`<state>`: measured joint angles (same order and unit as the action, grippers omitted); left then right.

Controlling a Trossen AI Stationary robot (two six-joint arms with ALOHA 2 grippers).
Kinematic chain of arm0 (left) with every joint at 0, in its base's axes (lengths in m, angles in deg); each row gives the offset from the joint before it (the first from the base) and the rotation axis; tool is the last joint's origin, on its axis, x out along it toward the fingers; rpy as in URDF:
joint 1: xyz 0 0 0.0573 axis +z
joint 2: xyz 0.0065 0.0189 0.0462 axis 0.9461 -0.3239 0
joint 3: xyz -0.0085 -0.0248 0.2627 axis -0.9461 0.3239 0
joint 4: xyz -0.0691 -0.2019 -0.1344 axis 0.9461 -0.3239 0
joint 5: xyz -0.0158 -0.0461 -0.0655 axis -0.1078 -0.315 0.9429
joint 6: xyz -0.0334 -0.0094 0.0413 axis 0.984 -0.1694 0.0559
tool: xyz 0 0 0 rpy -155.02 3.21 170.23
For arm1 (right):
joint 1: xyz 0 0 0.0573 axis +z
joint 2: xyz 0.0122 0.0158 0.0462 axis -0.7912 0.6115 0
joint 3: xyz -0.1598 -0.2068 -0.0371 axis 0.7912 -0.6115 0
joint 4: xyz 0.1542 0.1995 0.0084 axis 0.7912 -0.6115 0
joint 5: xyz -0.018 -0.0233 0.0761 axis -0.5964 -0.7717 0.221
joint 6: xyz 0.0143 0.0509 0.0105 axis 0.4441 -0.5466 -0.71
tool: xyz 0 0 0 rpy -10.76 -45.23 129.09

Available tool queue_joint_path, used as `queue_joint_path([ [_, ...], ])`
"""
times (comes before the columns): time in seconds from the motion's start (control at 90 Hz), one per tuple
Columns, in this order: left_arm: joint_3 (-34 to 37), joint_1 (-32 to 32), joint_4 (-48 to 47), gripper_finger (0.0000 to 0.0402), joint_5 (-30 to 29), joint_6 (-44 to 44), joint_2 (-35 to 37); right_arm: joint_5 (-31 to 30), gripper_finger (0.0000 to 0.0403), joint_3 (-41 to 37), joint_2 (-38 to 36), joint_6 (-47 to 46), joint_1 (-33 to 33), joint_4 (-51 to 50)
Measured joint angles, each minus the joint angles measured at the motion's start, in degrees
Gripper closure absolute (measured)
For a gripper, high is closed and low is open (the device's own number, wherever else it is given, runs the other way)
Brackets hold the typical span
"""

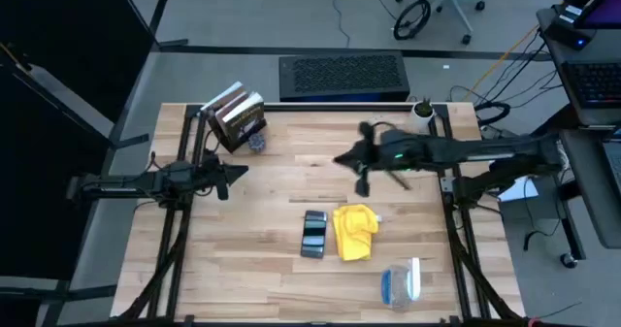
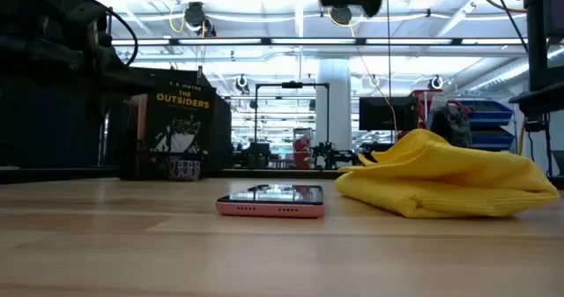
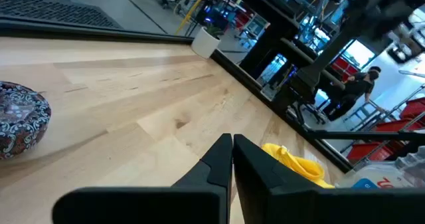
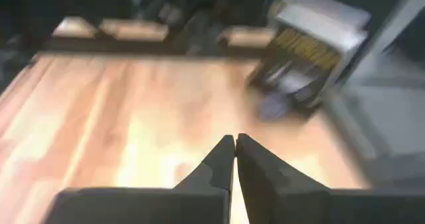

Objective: Apply microfiber cloth
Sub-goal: Spray the front of the pink cellphone using the spray bottle

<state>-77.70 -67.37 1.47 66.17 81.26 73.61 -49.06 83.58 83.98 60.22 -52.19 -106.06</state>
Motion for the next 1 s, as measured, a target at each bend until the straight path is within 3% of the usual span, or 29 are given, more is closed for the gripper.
queue_joint_path([
  [0.222, 0.0, 0.0, -0.1, 0.0402, 1.7, 0.0, 0.0, 3.7, 0.0374, 4.7, 11.5, -23.7, 2.9, -7.8],
  [0.311, 0.0, 0.0, -0.2, 0.0402, 2.9, 0.0, 0.0, 6.2, 0.0340, 4.7, 15.4, -30.6, 4.5, -7.7],
  [0.678, 0.0, 0.0, 0.0, 0.0402, 6.3, 0.1, 0.0, 6.2, 0.0194, 4.7, 27.1, -59.0, 10.4, -6.1],
  [1.0, 0.0, 0.0, -1.3, 0.0402, 9.2, 0.0, -1.0, 5.7, 0.0172, 4.7, 34.9, -79.4, 15.2, 3.1],
])
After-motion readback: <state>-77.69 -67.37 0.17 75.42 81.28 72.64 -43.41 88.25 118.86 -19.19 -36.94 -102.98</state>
